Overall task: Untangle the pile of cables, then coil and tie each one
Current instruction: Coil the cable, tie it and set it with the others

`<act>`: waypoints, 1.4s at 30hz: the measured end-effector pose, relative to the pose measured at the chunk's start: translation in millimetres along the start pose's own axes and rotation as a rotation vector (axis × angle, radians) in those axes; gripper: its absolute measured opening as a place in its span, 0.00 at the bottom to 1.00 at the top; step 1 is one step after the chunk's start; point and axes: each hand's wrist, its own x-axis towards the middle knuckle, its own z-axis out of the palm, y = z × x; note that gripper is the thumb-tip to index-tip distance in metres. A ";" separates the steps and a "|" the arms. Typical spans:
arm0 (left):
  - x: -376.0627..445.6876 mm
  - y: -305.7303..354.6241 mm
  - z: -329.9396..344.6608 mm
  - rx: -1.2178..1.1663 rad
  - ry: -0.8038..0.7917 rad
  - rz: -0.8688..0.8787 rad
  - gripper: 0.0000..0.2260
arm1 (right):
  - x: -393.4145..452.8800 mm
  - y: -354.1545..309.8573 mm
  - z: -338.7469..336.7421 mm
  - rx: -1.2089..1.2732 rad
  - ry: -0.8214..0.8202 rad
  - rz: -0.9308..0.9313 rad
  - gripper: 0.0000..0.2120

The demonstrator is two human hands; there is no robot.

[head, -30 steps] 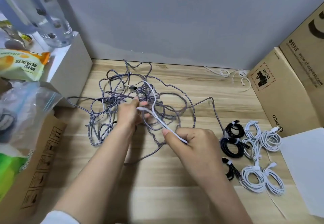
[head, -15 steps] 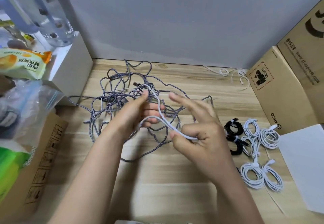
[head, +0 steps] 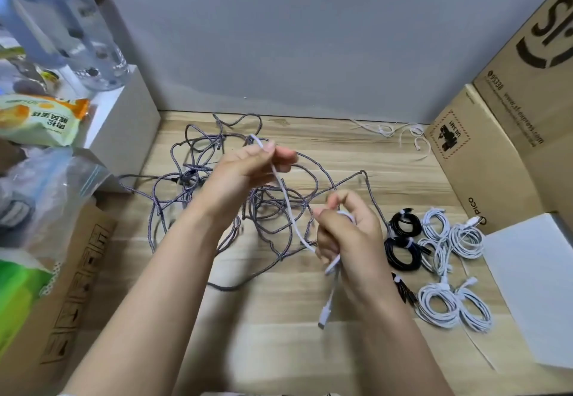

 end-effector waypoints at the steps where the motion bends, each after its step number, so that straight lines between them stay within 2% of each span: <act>1: -5.8 0.9 3.5 0.022 -0.072 0.027 0.10 | 5.9 2.9 -0.5 -0.020 0.024 0.001 0.09; 3: -15.3 0.1 10.5 0.052 -0.176 0.034 0.12 | 15.4 7.0 2.3 -0.168 0.013 -0.032 0.08; 6: -21.4 -3.5 19.2 -0.023 -0.222 -0.002 0.13 | 23.7 9.0 12.4 -0.352 -0.076 -0.106 0.03; 11: -18.4 -5.1 17.6 -0.277 -0.201 -0.118 0.10 | 17.7 7.2 20.8 -0.400 -0.010 -0.221 0.18; 13: -8.5 -10.4 12.1 -0.479 -0.113 -0.239 0.11 | 10.8 1.0 22.4 -0.355 -0.006 -0.260 0.22; 15: 8.2 -25.8 -0.9 -0.631 0.034 -0.363 0.12 | 2.1 -10.6 21.6 -0.252 0.002 -0.307 0.18; 19: 30.7 -68.9 -40.9 -0.573 0.325 -0.476 0.12 | -15.1 -37.7 17.2 -0.041 -0.033 -0.452 0.22; 22: 33.0 -79.8 -59.3 -0.531 0.392 -0.473 0.12 | -14.0 -41.0 12.3 -0.059 -0.036 -0.464 0.23; 24: 32.3 -69.3 -56.5 -0.461 0.337 -0.403 0.12 | -6.7 -34.3 10.2 -0.172 -0.007 -0.410 0.26; 26: 27.4 -51.8 -46.3 -0.366 0.197 -0.297 0.14 | 2.7 -24.2 9.9 -0.247 0.016 -0.340 0.26; 30: 7.7 -20.6 -19.4 -0.223 -0.048 -0.117 0.17 | 21.5 1.8 14.2 -0.288 0.021 -0.185 0.07; 31: 2.4 -17.7 -12.4 -0.174 -0.085 -0.092 0.17 | 24.9 7.1 14.7 -0.287 0.013 -0.168 0.07; 33: -7.5 -16.8 -0.5 -0.097 -0.158 -0.058 0.18 | 30.2 15.9 15.1 -0.305 0.014 -0.145 0.14; 36: -16.1 -21.1 7.2 -0.058 -0.219 -0.058 0.19 | 34.1 20.6 15.4 -0.405 0.044 -0.110 0.21; 40: -16.9 -23.6 7.9 -0.067 -0.229 -0.093 0.17 | 33.8 22.3 13.4 -0.583 0.048 -0.157 0.07; 42: -18.6 -22.5 7.9 -0.067 -0.238 -0.095 0.15 | 30.7 21.6 11.2 -0.629 0.064 -0.183 0.08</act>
